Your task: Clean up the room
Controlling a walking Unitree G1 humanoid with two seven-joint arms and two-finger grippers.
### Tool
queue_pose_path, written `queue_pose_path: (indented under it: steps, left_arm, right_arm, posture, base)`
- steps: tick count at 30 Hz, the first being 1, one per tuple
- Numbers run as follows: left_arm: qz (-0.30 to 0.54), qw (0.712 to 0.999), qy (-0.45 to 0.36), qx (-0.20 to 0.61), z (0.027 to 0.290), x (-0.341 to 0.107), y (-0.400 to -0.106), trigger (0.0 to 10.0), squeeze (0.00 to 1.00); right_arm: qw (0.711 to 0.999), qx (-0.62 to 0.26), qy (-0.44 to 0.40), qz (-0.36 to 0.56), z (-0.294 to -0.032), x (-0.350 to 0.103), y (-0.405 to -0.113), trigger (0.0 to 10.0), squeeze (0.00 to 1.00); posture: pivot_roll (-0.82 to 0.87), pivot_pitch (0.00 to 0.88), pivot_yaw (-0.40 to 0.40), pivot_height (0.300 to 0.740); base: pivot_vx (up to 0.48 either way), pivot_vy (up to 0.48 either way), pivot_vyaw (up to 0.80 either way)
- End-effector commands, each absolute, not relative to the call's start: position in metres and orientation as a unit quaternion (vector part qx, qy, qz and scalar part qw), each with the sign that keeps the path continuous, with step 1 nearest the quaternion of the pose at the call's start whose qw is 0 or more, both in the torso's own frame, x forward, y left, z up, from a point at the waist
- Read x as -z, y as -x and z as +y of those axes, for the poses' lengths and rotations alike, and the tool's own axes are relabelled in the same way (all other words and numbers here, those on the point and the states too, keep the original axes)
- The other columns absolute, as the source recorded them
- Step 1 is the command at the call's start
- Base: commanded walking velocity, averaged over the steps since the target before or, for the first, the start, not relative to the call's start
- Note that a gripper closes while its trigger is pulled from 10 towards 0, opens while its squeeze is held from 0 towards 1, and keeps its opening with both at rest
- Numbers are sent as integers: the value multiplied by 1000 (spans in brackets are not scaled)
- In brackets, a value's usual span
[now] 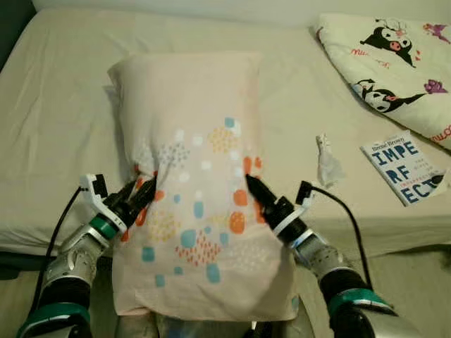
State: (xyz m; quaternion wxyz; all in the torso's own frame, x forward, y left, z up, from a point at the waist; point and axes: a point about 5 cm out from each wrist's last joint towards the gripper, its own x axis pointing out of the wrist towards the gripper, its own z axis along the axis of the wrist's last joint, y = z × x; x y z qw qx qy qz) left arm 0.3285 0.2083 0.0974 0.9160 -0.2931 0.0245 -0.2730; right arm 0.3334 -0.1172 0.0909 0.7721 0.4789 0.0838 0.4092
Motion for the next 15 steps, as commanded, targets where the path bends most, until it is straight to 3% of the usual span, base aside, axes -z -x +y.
queue_pose_path:
  steps: [1,5,6,15]
  left_arm:
    - [74,895,309,314,187,-79,-320,10000,1000]
    - [83,887,317,326,181,-77,-317,10000,1000]
    - [79,885,323,326,181,-77,-316,10000,0]
    - [77,876,325,347,177,-78,-311,10000,0]
  right_arm:
    - [738,-451,-485,131,-100,-79,-319,10000,1000]
    - [727,-494,-451,154,-87,-73,-309,10000,1000]
    - [733,-513,-415,162,-79,-71,-305,10000,0]
    - [698,-582,-378,175,-69,-78,-293,10000,0]
  posture:
    - [181,165,-56,565]
    - [180,163,-56,565]
    - [180,163,-58,565]
    - [180,159,-63,565]
  base:
    - [0,0,0]
    - [0,0,0]
    - [0,0,0]
    - [0,0,0]
